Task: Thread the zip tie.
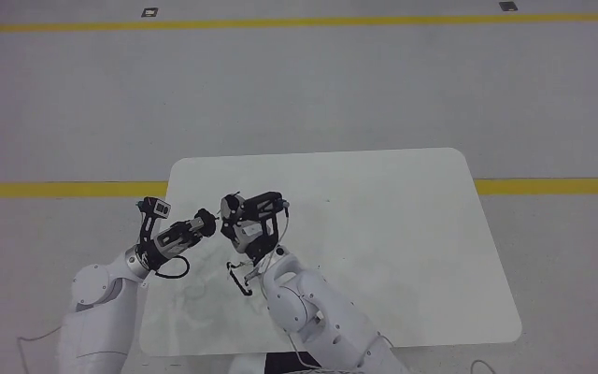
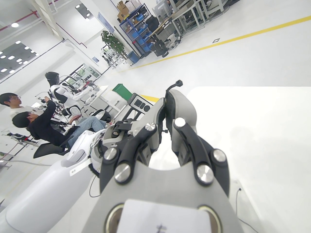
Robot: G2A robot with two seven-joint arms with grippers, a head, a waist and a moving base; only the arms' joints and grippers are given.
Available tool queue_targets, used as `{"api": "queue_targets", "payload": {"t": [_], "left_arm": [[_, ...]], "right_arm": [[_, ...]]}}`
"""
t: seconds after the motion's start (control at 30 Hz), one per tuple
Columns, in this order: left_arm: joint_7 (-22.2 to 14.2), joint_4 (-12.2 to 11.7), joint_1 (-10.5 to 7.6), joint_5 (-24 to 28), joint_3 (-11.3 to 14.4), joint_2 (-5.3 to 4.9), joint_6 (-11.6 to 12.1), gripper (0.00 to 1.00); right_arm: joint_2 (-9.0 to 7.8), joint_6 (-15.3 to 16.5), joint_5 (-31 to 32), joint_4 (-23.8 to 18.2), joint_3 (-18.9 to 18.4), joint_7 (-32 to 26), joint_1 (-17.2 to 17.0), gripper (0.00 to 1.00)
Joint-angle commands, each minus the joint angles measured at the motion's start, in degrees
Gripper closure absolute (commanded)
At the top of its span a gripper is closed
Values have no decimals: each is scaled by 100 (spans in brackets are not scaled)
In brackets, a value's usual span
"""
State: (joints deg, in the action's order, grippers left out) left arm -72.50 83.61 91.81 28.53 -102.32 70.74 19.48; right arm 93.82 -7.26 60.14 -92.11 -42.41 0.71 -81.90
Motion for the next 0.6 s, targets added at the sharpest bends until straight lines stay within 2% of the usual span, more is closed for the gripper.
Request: {"api": "queue_targets", "payload": {"t": [0.0,0.3,0.57], "left_arm": [[0,0,0,0,0,0,0,100],[0,0,0,0,0,0,0,100],[0,0,0,0,0,0,0,100]], "right_arm": [[-14,2,21,-33,-6,-4,-23,100],[-66,144,62,-199,-56,-152,-108,100],[-64,149,68,-216,-45,-150,-101,100]]}}
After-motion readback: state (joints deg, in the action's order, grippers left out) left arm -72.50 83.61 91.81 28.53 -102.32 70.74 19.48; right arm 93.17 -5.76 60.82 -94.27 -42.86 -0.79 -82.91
